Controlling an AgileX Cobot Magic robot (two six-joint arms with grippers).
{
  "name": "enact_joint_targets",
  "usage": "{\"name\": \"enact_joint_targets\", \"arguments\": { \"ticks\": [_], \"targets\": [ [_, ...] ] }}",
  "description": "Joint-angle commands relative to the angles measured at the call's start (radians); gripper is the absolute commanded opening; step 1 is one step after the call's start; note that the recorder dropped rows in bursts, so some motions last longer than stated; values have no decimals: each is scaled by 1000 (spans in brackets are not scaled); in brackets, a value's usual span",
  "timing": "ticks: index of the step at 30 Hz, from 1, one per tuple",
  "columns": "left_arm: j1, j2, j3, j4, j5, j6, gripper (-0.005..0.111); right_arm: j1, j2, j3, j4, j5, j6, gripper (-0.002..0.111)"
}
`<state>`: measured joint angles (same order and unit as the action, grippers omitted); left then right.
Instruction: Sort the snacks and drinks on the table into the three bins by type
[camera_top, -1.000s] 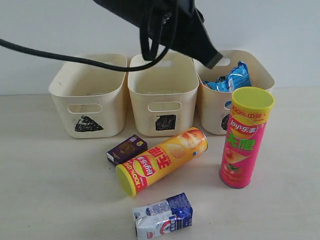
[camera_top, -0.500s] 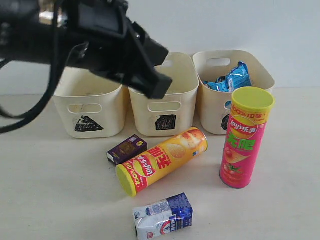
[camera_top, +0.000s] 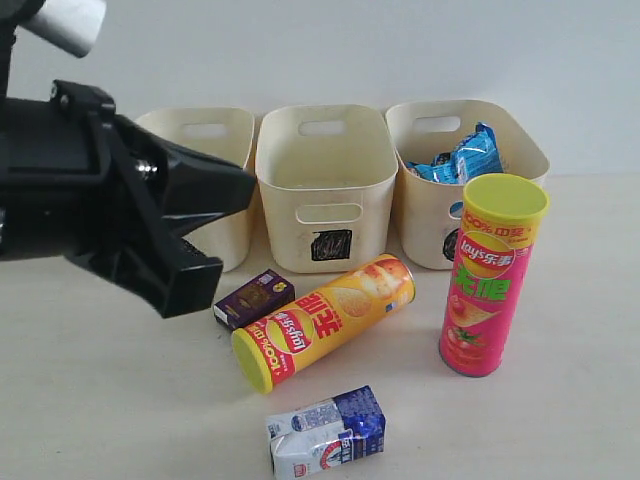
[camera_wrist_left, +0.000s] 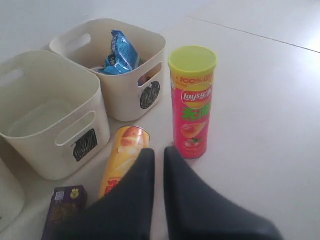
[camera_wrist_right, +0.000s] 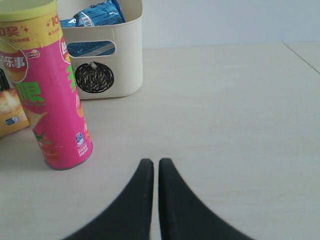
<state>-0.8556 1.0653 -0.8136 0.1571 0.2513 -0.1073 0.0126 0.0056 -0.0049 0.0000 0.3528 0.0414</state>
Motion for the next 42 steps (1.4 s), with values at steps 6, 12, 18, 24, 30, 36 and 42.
{"name": "enact_joint_targets", "arguments": {
  "ticks": [6,12,18,24,30,36,42],
  "targets": [
    [-3,-128,127,-18,-132,-44,4,-2,-6,5,0,-11,2,1],
    [-3,-203,209,-18,-146,-44,4,-2,-6,5,0,-11,2,1],
    [-3,-274,302,-18,-154,-33,4,-2,-6,5,0,-11,2,1],
    [9,-414,425,-66,-147,68,4,-2,-6,5,0,-11,2,1],
    [157,-639,595,-98,-149,101,4,-2,-6,5,0,-11,2,1],
    [346,-790,708,-98,-149,101,4,-2,-6,5,0,-10,2,1],
    [476,-871,781,-98,-154,101,4,-2,-6,5,0,-10,2,1]
  ]
}}
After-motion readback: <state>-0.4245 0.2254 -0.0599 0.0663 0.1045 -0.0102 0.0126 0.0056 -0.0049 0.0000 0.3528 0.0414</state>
